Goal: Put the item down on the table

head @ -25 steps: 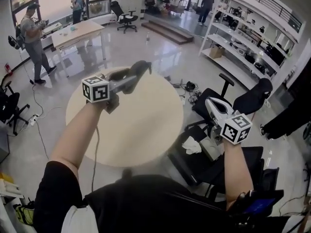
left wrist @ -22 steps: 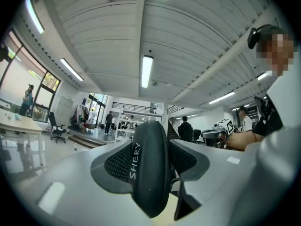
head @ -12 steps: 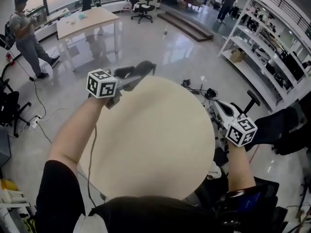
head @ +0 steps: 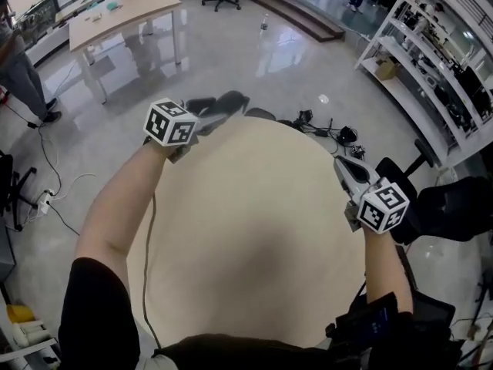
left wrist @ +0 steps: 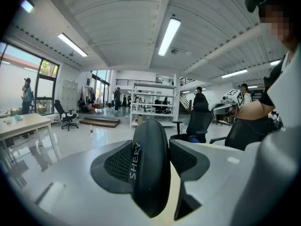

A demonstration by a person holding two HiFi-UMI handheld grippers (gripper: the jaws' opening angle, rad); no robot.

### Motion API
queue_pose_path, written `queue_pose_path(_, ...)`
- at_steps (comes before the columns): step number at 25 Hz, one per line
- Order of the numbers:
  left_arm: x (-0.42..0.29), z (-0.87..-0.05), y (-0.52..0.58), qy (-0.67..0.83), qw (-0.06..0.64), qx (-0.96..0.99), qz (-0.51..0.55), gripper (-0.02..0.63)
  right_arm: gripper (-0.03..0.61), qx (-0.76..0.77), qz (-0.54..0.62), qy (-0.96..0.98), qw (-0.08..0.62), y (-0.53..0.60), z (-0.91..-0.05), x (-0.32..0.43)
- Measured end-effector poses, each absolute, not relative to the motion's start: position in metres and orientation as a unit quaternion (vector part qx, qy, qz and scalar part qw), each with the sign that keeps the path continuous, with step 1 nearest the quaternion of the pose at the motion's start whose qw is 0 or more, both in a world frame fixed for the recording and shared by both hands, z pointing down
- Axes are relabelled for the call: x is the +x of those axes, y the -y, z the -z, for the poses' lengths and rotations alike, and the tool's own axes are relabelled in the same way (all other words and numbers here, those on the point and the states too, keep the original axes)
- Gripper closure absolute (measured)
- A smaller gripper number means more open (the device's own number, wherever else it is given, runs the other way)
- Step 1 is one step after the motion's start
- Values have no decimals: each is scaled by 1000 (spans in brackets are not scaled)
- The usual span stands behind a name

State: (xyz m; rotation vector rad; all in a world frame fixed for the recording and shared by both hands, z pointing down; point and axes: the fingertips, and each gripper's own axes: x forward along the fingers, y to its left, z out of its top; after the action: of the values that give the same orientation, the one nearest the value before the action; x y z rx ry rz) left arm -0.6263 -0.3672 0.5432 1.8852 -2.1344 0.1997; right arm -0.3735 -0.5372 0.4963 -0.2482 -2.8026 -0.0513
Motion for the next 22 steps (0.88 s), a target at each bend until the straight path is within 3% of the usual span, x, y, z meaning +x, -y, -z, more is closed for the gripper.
queue_pose_path(7, -691, -643, 407, 724, 173, 654, -138, 370, 565, -94, 5, 978, 185, 549, -578, -444)
queue_pose_path(22, -706, -780, 447, 655, 164, 645, -358, 368, 565, -133, -35, 970, 199, 533, -678, -503)
